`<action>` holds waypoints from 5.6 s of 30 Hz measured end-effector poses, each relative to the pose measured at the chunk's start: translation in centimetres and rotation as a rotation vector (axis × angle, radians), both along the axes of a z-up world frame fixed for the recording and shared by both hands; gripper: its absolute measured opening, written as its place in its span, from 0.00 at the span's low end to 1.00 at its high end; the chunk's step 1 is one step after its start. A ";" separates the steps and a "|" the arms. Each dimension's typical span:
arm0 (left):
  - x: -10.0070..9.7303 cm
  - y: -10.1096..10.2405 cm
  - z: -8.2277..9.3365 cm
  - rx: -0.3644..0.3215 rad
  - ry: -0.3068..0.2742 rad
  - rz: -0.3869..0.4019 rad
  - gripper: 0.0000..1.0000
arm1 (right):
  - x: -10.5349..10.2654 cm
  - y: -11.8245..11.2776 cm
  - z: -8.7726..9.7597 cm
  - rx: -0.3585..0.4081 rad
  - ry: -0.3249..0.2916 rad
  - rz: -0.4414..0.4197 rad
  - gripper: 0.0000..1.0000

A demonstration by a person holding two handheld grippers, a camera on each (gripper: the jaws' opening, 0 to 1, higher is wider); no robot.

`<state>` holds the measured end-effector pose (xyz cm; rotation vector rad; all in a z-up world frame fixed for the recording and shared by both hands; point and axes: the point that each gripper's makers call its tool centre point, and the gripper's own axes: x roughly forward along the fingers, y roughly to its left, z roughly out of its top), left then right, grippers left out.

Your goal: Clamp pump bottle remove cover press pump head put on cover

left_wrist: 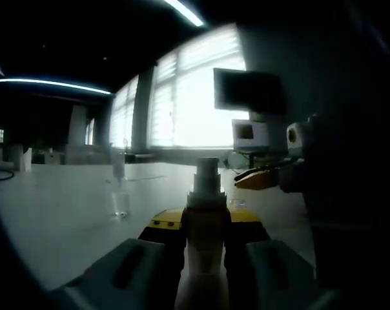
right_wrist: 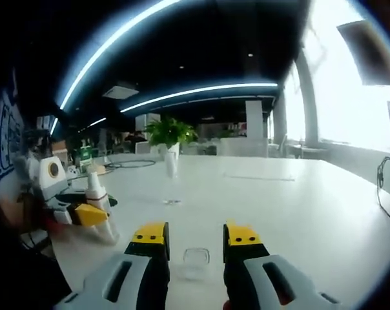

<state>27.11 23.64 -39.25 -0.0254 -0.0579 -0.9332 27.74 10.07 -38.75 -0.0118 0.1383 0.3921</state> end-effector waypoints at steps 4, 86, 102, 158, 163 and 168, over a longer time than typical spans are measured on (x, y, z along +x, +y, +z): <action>0.0 0.0 0.0 0.000 0.000 0.000 0.13 | 0.1 0.1 0.6 0.000 -0.017 -0.002 0.27; -0.4 -0.4 0.0 0.007 -0.004 -0.018 0.13 | -2.7 11.8 7.0 -0.331 -0.189 0.475 0.20; -0.4 -0.4 0.0 0.009 -0.007 -0.019 0.13 | -2.7 13.1 6.9 -0.572 -0.141 0.647 0.17; -0.5 -0.3 -0.1 0.012 -0.009 -0.026 0.13 | -3.1 15.8 5.6 -1.108 0.103 1.200 0.03; -0.5 -0.4 -0.1 0.014 -0.012 -0.027 0.13 | -3.3 15.8 5.6 -1.114 0.119 1.218 0.01; -0.5 -0.4 -0.1 0.014 -0.013 -0.027 0.13 | -3.4 16.0 5.1 -1.170 0.133 1.247 0.00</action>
